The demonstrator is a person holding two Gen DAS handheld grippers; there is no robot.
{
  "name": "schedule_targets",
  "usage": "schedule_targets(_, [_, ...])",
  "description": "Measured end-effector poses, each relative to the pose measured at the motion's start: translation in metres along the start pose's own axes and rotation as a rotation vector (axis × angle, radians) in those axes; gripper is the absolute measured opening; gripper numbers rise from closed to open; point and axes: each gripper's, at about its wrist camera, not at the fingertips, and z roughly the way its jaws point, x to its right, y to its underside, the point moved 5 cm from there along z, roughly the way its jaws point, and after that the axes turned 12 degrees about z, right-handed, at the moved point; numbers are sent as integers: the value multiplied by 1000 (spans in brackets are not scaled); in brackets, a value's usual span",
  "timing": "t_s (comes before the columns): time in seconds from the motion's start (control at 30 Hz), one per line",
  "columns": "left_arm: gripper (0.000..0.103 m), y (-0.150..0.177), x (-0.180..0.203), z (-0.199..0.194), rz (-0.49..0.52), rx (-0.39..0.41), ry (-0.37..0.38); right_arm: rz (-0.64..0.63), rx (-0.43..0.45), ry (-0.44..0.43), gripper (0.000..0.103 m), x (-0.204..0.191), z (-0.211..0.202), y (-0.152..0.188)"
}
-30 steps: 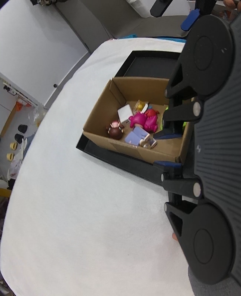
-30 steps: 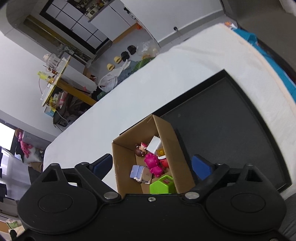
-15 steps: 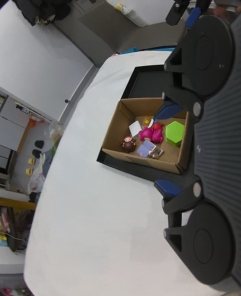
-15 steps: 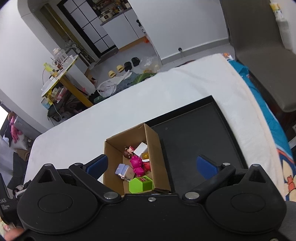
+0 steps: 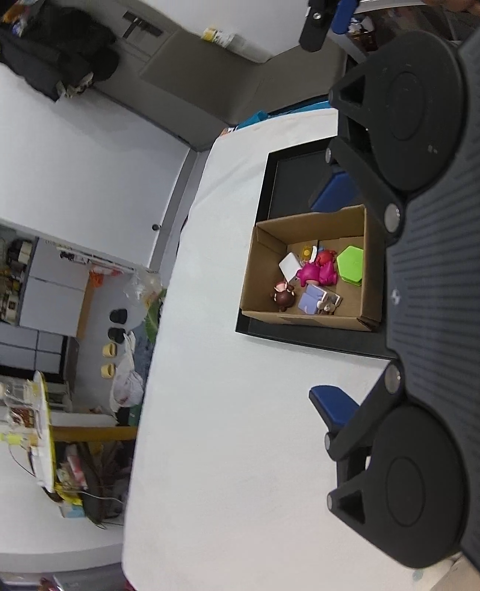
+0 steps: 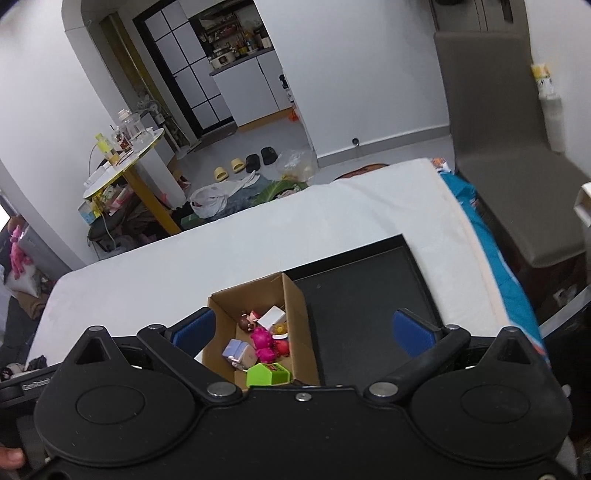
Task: Organize rigid objects
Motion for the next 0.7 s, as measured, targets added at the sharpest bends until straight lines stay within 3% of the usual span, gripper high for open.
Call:
schedule_targets(0.4, [102, -2, 15, -52, 36, 76, -4, -108, 67, 19, 103, -11, -47, -1])
schedule_targets(0.57, [102, 3, 23, -67, 43, 108, -14, -194, 96, 68, 103, -15, -60, 4])
schedule_targets(0.7, [102, 10, 31, -82, 80, 128, -42, -152, 86, 23, 103, -12, -70, 6])
